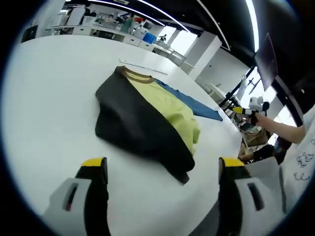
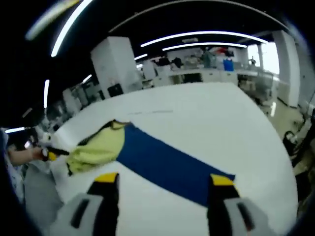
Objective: Fold the garment on the visible template until the final outline fits inside the template.
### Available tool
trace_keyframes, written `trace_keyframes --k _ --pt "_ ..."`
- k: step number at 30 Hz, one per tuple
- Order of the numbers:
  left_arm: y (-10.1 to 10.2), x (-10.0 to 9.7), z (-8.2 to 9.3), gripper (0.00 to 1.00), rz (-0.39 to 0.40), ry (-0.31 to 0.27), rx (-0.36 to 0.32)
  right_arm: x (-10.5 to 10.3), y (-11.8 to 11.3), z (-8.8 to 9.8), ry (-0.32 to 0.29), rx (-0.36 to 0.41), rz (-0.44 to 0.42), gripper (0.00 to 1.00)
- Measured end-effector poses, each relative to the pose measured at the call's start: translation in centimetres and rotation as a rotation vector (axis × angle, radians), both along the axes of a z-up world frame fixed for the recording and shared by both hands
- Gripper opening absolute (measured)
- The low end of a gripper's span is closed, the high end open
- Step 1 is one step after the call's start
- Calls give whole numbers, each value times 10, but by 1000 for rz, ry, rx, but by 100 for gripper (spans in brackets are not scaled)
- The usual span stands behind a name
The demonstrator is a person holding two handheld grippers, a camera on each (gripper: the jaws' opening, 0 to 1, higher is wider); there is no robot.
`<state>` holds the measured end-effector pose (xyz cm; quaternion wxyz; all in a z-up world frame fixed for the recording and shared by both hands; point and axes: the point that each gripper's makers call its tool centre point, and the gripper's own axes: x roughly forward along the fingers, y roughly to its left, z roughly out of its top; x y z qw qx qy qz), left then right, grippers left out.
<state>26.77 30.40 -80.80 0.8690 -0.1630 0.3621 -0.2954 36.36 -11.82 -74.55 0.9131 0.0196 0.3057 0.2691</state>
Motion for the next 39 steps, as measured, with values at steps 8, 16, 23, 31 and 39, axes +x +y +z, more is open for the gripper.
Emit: trace_keyframes --k 8,16,23,31,39 --pt "-19 -7 -2 88 -31 8 -15 -15 21 11 -37 -1 33 98" --pt "-28 -10 -1 88 -79 -2 18 -22 35 18 -48 19 62 99" --pt "-31 -6 -5 84 -79 -6 60 -32 52 15 -47 23 90 99" --pt "-38 -7 -15 74 -53 39 83 -41 60 15 -45 37 93 97" --pt "-45 1 -16 51 12 56 37 -45 50 28 -70 41 80 95"
